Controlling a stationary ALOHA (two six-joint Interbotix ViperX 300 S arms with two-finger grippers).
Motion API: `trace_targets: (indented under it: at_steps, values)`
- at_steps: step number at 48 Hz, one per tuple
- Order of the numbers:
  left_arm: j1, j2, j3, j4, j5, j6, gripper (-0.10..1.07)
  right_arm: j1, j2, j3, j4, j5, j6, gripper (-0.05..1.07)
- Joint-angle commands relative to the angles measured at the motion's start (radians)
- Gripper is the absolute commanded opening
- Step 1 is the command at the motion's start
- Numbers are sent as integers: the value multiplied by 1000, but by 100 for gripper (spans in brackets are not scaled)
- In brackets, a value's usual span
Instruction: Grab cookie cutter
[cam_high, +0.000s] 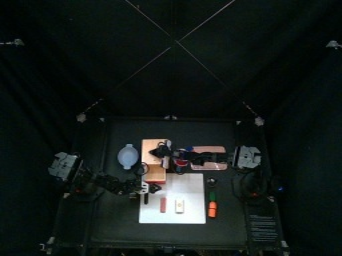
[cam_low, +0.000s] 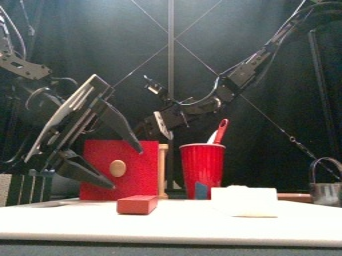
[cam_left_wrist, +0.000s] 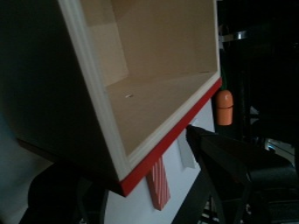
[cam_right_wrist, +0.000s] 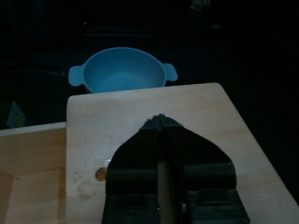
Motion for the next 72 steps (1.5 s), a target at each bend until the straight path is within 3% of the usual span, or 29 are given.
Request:
trace_targets:
  at_steps: [1, 18, 24, 30, 39, 54, 64, 72]
  values:
    - [-6, -44, -9, 8, 28, 3, 94, -3, 8, 6, 0, 18, 2, 1]
    - [-8, -250, 55, 106, 249, 2, 94, -2, 8, 5, 0, 18, 3, 1]
    - [-9, -337, 107, 149, 249, 3, 93, -2, 6, 3, 0, 18, 3, 1]
    - [5, -449, 163, 239, 179, 12, 93, 3, 0, -2, 0, 18, 3, 1]
    - [123, -607, 230, 431, 41, 110, 93, 17, -26, -14, 0, 26, 5, 1]
    - [354, -787, 276, 695, 32, 345, 93, 51, -120, -14, 0, 69, 3, 1]
    - [417, -828, 282, 839, 32, 466, 93, 83, -219, 9, -2, 71, 3, 1]
    - [425, -830, 279, 899, 31, 502, 93, 117, -311, 72, 6, 72, 6, 2]
